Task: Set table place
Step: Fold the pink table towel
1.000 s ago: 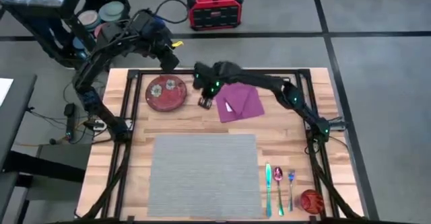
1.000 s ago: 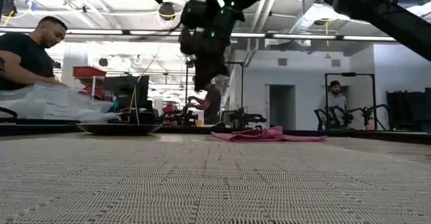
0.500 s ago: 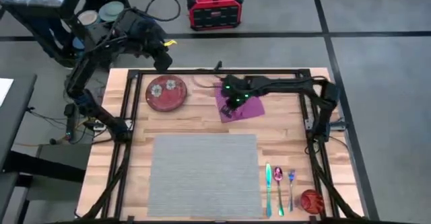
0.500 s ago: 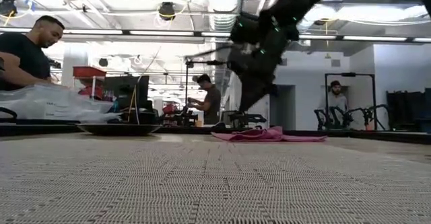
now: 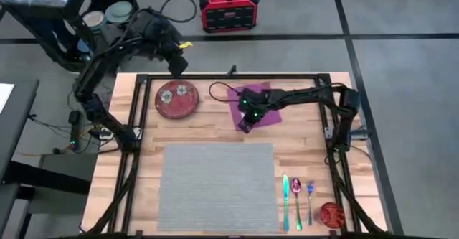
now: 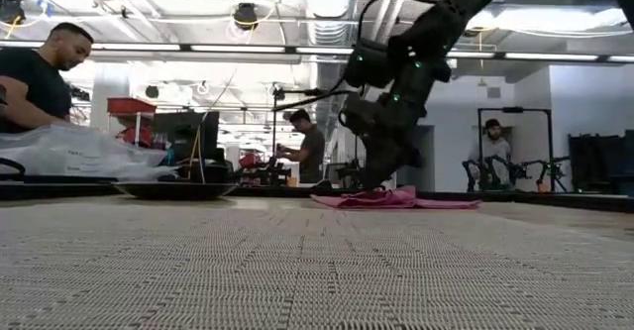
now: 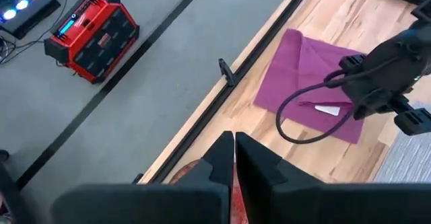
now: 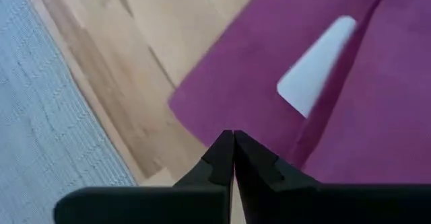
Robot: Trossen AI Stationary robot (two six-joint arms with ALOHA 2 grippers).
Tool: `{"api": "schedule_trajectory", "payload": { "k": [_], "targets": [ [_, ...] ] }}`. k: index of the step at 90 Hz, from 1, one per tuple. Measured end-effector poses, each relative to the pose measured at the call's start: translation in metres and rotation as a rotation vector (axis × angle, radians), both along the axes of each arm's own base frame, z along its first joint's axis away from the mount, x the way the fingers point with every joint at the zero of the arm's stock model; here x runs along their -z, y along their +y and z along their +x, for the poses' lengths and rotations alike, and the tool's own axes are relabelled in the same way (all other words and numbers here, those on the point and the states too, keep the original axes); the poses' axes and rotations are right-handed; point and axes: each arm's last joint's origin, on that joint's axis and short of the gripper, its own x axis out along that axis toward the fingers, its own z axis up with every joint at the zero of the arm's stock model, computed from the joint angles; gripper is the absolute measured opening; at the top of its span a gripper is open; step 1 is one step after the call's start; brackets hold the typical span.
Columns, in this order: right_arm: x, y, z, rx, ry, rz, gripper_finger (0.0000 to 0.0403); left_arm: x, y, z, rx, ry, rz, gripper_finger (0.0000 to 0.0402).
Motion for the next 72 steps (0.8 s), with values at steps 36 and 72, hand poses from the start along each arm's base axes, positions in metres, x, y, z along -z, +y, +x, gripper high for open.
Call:
{"api": "schedule_trajectory", "payload": {
  "k": [36,72],
  "targets": [
    [-0.008,-0.002,0.003,-0.098,0.052,-0.160,0.0000,0.000,0.002,0.003,0.011,0.000,0.012,0.0000],
    [0.006,-0.004,0.024,-0.246,0.183,-0.195,0.0000,0.000,0.002,0.003,0.012,0.000,0.012,0.0000]
  ]
}}
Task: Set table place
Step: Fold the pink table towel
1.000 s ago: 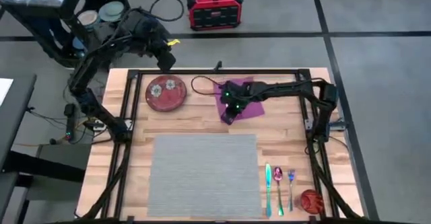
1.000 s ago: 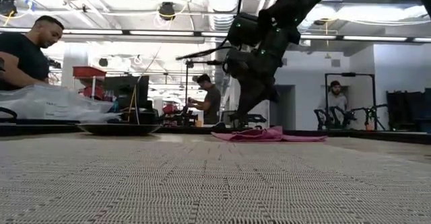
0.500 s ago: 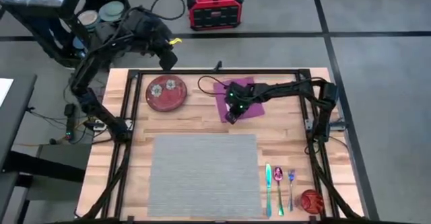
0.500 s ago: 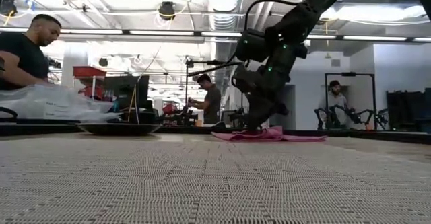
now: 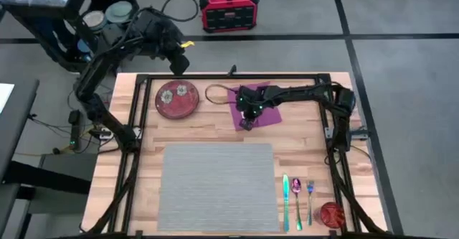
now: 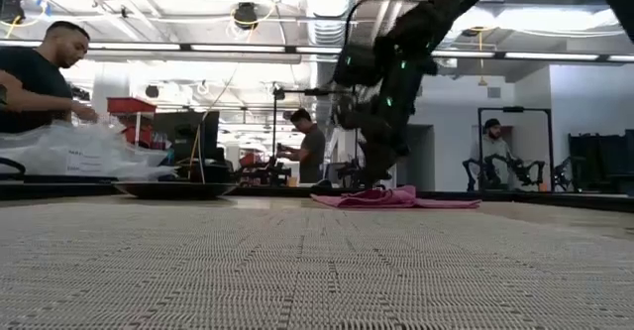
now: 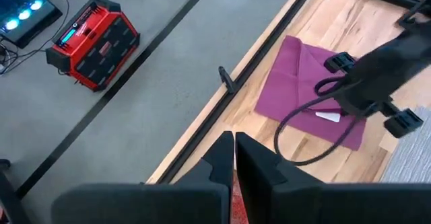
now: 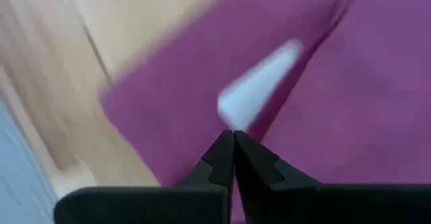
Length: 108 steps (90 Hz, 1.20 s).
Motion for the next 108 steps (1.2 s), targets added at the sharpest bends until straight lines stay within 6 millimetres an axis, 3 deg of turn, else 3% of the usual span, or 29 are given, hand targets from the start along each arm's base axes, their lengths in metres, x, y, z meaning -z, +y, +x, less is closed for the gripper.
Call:
{"api": "schedule_trajectory", "payload": {
  "k": [16,51,85,91,98,108],
  "targets": [
    [0.002,0.008,0.027,-0.062,-0.041,0.041,0.0000,0.000,0.000,0.000,0.009,0.011,0.002,0.0000],
    [0.003,-0.010,0.071,-0.128,-0.103,0.083,0.0000,0.000,0.000,0.000,0.014,0.014,0.005,0.0000],
    [-0.019,-0.010,0.091,-0.177,-0.180,0.072,0.0000,0.000,0.000,0.000,0.010,0.005,0.008,0.0000],
    [-0.033,-0.011,0.092,-0.189,-0.194,0.063,0.0000,0.002,0.002,0.003,-0.007,-0.008,-0.003,0.0000],
    [-0.068,-0.012,0.088,-0.195,-0.230,0.025,0.0000,0.009,0.008,0.011,-0.036,-0.019,-0.027,0.0000],
    [-0.128,-0.015,0.055,-0.166,-0.192,-0.048,0.0000,0.032,0.021,0.025,-0.105,-0.034,-0.085,0.0000]
  ]
}}
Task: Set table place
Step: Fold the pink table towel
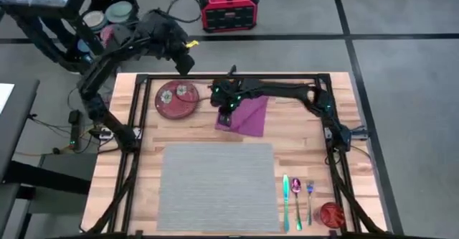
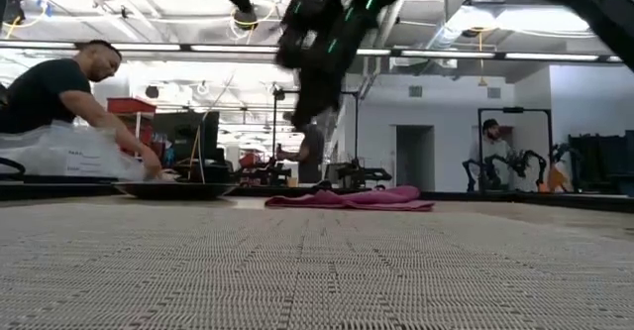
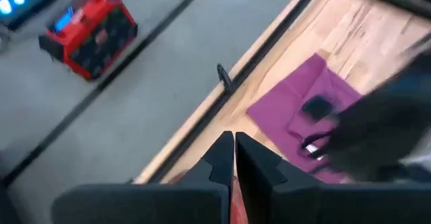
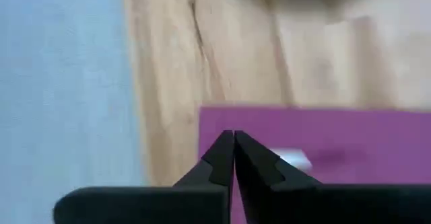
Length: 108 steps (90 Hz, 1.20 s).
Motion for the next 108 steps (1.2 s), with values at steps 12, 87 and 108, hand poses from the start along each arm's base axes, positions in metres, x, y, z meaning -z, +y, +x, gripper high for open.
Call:
{"api": "schedule_trajectory", "payload": {
  "k": [12,87,108],
  "targets": [
    [-0.052,-0.004,-0.065,0.093,0.125,-0.139,0.0000,0.038,0.012,0.017,-0.065,-0.029,-0.048,0.0000],
    [-0.127,0.065,-0.298,0.476,-0.114,-0.100,0.0022,0.238,-0.026,0.139,-0.138,-0.502,-0.654,0.0000],
    [-0.118,0.071,-0.308,0.456,-0.026,-0.055,0.0098,0.257,-0.033,0.139,-0.045,-0.351,-0.664,0.0008]
  ]
}}
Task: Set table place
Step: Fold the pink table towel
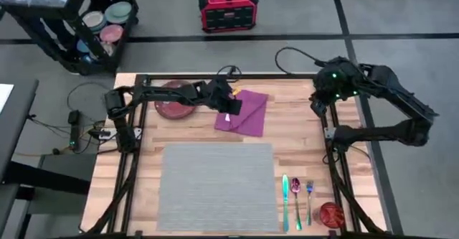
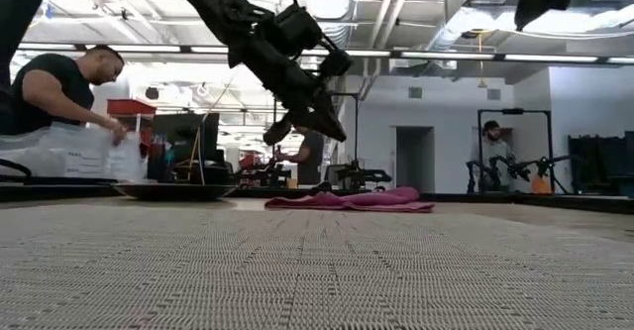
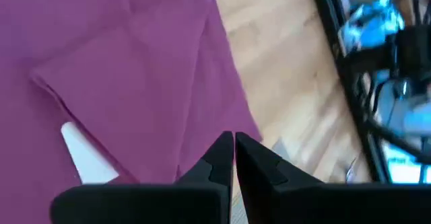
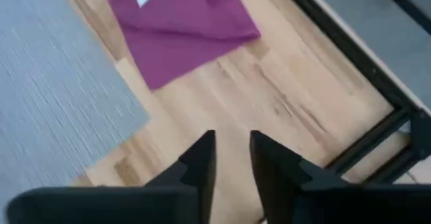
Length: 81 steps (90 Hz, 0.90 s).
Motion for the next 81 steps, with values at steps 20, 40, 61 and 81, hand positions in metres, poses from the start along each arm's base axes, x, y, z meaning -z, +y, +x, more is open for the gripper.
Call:
{"api": "schedule_trajectory", "payload": {
  "k": [20,40,61,81],
  "targets": [
    [0.010,0.001,-0.004,-0.008,0.048,0.014,0.0147,0.007,0.007,-0.009,0.063,0.093,0.067,0.0067],
    [0.021,-0.003,-0.003,-0.002,0.091,0.028,0.0164,0.012,0.016,-0.009,-0.062,0.123,0.101,0.0126],
    [0.023,-0.004,-0.002,-0.009,0.089,0.023,0.0164,0.036,0.018,0.001,-0.108,0.174,0.031,0.0160],
    [0.021,0.000,-0.007,0.000,0.060,0.045,0.0164,0.048,0.017,0.007,-0.115,0.198,0.009,0.0169]
  ]
}}
